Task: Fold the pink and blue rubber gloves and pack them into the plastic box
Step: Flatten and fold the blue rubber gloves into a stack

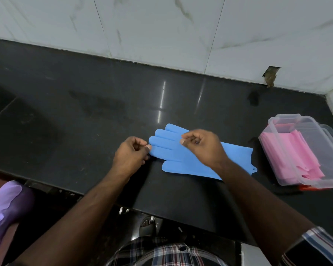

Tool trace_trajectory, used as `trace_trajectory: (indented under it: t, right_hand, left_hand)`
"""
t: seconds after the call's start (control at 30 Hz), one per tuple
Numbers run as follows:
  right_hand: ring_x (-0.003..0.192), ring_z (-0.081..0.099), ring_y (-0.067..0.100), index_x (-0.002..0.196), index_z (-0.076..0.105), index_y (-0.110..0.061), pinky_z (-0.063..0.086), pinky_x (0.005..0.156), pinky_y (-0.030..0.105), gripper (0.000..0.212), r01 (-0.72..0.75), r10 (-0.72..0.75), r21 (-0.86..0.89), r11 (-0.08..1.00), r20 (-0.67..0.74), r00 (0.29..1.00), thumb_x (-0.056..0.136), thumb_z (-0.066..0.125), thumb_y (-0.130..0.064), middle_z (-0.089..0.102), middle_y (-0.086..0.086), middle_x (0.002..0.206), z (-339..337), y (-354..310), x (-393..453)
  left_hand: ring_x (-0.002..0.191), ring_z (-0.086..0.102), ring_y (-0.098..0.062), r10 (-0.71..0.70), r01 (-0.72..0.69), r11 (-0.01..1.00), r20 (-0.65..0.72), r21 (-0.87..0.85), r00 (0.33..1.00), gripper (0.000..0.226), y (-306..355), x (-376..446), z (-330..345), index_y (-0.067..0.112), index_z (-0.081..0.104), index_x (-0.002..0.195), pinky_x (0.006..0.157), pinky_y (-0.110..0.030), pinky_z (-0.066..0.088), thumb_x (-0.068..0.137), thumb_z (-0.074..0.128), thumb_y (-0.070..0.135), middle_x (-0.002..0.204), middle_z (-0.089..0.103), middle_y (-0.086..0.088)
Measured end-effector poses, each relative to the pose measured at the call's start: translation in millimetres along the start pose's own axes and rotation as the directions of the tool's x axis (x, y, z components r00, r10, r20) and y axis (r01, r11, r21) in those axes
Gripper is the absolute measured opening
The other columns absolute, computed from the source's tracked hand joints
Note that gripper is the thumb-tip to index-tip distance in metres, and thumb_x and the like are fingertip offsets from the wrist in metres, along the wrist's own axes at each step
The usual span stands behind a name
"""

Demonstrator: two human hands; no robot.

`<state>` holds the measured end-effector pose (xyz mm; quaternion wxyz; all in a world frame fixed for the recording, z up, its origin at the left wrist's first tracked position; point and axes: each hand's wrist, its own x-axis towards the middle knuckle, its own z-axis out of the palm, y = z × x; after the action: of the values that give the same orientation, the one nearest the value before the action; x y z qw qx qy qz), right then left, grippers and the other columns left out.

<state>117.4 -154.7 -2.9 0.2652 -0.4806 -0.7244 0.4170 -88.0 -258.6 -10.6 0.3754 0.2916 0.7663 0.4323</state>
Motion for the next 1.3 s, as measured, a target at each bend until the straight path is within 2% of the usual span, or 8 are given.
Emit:
trace_trajectory:
  t: [0.2, 0.47, 0.73, 0.97, 1.07, 1.17, 1.23, 1.3]
  right_hand:
    - [0.110, 0.063, 0.019, 0.127, 0.063, -0.021, 0.049, 0.098, 0.043, 0.041, -0.012, 0.070, -0.486, 0.874, 0.102, 0.992, 0.089, 0.064, -0.036, 0.068, 0.000, 0.120, -16, 2, 47]
    - [0.108, 0.063, 0.019, 0.130, 0.060, -0.023, 0.050, 0.097, 0.040, 0.044, -0.047, 0.169, -0.508, 0.860, 0.198, 0.966, 0.091, 0.063, -0.041, 0.068, -0.002, 0.120, -15, -1, 51]
    - [0.081, 0.064, 0.016, 0.090, 0.066, -0.024, 0.054, 0.078, 0.036, 0.027, -0.128, 0.295, -0.624, 0.771, 0.172, 0.940, 0.083, 0.069, -0.050, 0.066, -0.006, 0.083, -55, 18, 43]
    - [0.084, 0.060, 0.017, 0.098, 0.063, -0.020, 0.048, 0.072, 0.032, 0.033, -0.104, 0.371, -0.722, 0.684, 0.221, 0.902, 0.083, 0.070, -0.050, 0.064, -0.003, 0.090, -84, 24, 37]
    - [0.085, 0.062, 0.019, 0.099, 0.066, -0.017, 0.049, 0.072, 0.032, 0.036, -0.100, 0.415, -0.772, 0.627, 0.223, 0.882, 0.084, 0.068, -0.050, 0.065, -0.002, 0.089, -94, 26, 36]
    - [0.089, 0.062, 0.020, 0.102, 0.065, -0.017, 0.051, 0.079, 0.033, 0.032, -0.108, 0.415, -0.763, 0.637, 0.221, 0.882, 0.085, 0.070, -0.043, 0.068, 0.000, 0.098, -98, 27, 33]
    - [0.091, 0.060, 0.020, 0.104, 0.061, -0.020, 0.048, 0.078, 0.032, 0.029, -0.124, 0.401, -0.744, 0.656, 0.205, 0.893, 0.085, 0.071, -0.039, 0.066, 0.000, 0.103, -99, 27, 29]
    - [0.091, 0.058, 0.019, 0.106, 0.058, -0.021, 0.046, 0.076, 0.031, 0.031, -0.124, 0.391, -0.738, 0.663, 0.200, 0.898, 0.084, 0.072, -0.038, 0.065, 0.000, 0.104, -101, 28, 27]
  left_hand:
    - [0.082, 0.073, -0.017, 0.010, -0.017, 0.994, 0.062, 0.111, 0.998, 0.026, 9, 20, 2, 0.018, 0.067, 0.114, 0.072, -0.032, 0.062, 0.093, 0.069, 0.033, 0.098, 0.073, 0.002]
    - [0.087, 0.072, -0.018, 0.016, -0.041, 0.962, 0.094, 0.269, 0.995, 0.017, 21, 32, 3, 0.020, 0.074, 0.104, 0.081, -0.040, 0.061, 0.091, 0.071, 0.030, 0.090, 0.075, 0.004]
    - [0.076, 0.073, -0.018, 0.028, -0.044, 0.958, 0.061, 0.283, 0.998, 0.007, 16, 36, -1, 0.025, 0.076, 0.084, 0.075, -0.037, 0.061, 0.086, 0.076, 0.032, 0.078, 0.076, 0.006]
    - [0.090, 0.066, -0.011, 0.131, -0.129, 0.891, 0.024, 0.436, 0.991, 0.018, 19, 35, 3, 0.024, 0.072, 0.102, 0.073, -0.026, 0.046, 0.090, 0.070, 0.037, 0.095, 0.072, 0.010]
    - [0.104, 0.062, -0.019, 0.383, -0.322, 0.766, 0.007, 0.556, 0.924, 0.024, 23, 29, 17, 0.023, 0.070, 0.113, 0.090, -0.034, 0.049, 0.091, 0.066, 0.033, 0.111, 0.067, 0.003]
    - [0.106, 0.064, -0.028, 0.653, -0.628, 0.518, 0.205, 0.581, 0.729, 0.026, 33, 5, 56, 0.021, 0.073, 0.112, 0.090, -0.039, 0.050, 0.087, 0.068, 0.023, 0.114, 0.070, -0.001]
    - [0.119, 0.061, -0.030, 0.665, -0.746, 0.360, 0.407, 0.560, 0.627, 0.034, 35, -9, 86, 0.017, 0.070, 0.121, 0.099, -0.042, 0.046, 0.090, 0.063, 0.026, 0.126, 0.068, -0.003]
    - [0.146, 0.036, -0.029, 0.516, -0.738, 0.268, 0.555, 0.619, 0.653, 0.048, 32, -19, 107, 0.019, 0.052, 0.144, 0.119, -0.052, 0.024, 0.100, 0.047, 0.039, 0.154, 0.047, -0.001]
